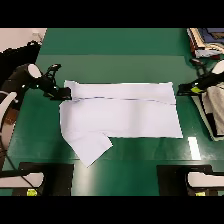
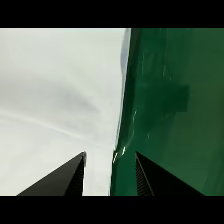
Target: Fold the shirts.
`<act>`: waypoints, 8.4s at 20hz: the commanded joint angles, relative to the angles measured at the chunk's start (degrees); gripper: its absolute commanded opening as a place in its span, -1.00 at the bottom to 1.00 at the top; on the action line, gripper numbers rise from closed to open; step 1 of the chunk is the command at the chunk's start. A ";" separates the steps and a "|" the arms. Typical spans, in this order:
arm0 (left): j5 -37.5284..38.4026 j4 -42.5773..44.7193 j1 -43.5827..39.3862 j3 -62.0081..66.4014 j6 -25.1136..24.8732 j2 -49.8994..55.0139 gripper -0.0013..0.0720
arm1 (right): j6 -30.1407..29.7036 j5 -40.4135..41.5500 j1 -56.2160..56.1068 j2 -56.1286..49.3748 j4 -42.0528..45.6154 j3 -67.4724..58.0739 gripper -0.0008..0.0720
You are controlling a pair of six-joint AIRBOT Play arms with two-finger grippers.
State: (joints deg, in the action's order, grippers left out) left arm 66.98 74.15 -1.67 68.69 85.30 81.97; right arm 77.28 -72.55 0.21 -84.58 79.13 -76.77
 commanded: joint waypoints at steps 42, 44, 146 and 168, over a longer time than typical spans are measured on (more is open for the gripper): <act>-6.73 -23.61 0.00 -49.59 2.73 -43.17 -0.91 | -0.79 -7.74 25.38 24.26 -9.79 39.32 0.25; -6.78 -23.58 0.00 -49.46 2.64 -43.17 -0.91 | -1.55 -5.11 25.55 22.53 -14.05 42.95 0.24; -3.34 -4.68 -7.06 14.03 2.27 -12.79 -0.90 | -13.92 6.88 -46.31 -3.76 -42.16 -15.72 -0.92; 2.16 -2.67 -0.44 13.79 2.32 -19.30 -0.90 | -10.03 -0.50 -15.54 -7.76 -33.16 8.13 0.60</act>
State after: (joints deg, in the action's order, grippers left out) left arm 69.32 71.55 -2.11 82.56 87.61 62.67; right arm 66.87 -73.30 -22.26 -92.12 46.44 -74.46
